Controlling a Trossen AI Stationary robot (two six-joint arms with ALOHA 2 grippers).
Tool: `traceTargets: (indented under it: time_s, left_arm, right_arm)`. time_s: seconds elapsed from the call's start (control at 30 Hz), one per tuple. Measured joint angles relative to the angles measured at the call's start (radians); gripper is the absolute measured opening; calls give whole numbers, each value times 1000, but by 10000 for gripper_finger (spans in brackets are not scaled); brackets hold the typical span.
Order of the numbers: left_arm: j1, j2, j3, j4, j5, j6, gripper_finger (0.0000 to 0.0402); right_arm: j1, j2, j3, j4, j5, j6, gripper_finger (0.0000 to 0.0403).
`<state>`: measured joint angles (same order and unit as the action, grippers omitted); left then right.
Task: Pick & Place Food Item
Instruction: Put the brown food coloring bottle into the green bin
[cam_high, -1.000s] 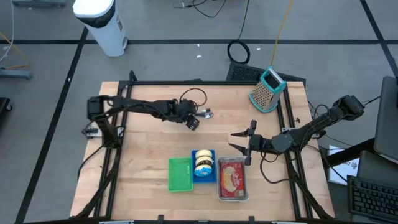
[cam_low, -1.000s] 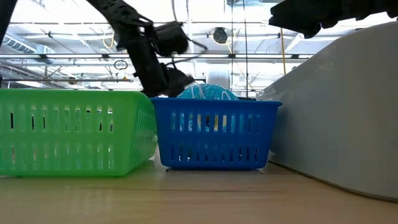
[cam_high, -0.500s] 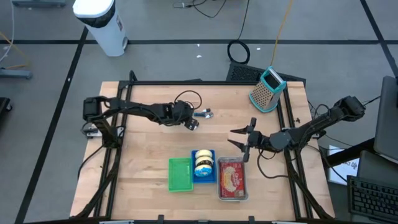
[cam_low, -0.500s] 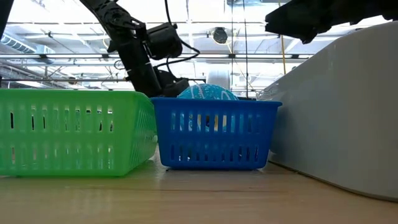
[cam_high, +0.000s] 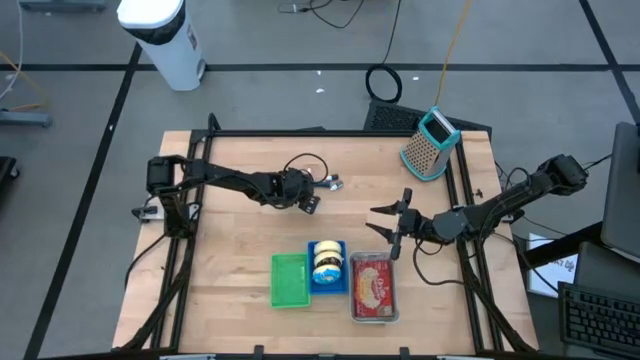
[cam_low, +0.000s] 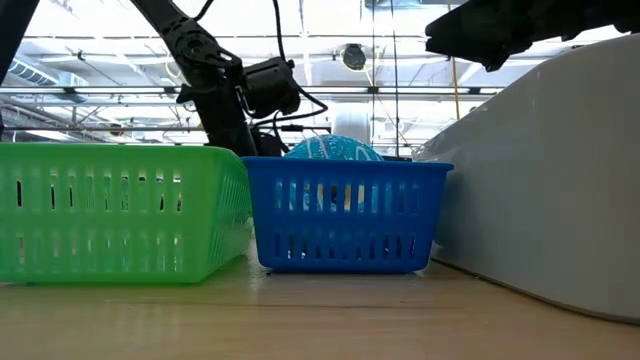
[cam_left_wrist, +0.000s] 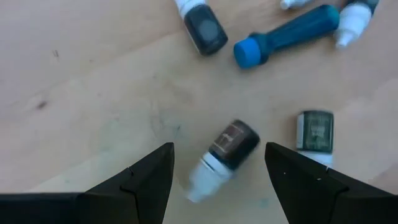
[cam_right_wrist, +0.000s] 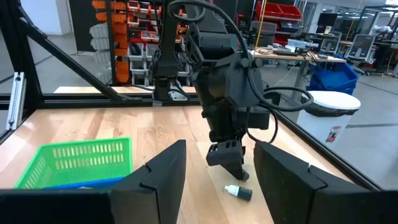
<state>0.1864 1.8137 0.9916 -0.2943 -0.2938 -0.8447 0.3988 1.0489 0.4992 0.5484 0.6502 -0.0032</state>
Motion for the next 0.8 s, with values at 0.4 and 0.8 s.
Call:
traceTargets:
  time_s: [0.4, 0.8]
  left_arm:
    - [2, 0, 0, -97, -21, 194, 239]
    - [-9, 0, 1, -14, 7, 578, 137]
  right_arm:
    - [0, 0, 0, -17, -1, 1, 180]
    - [1, 0, 0, -30, -1, 44, 180]
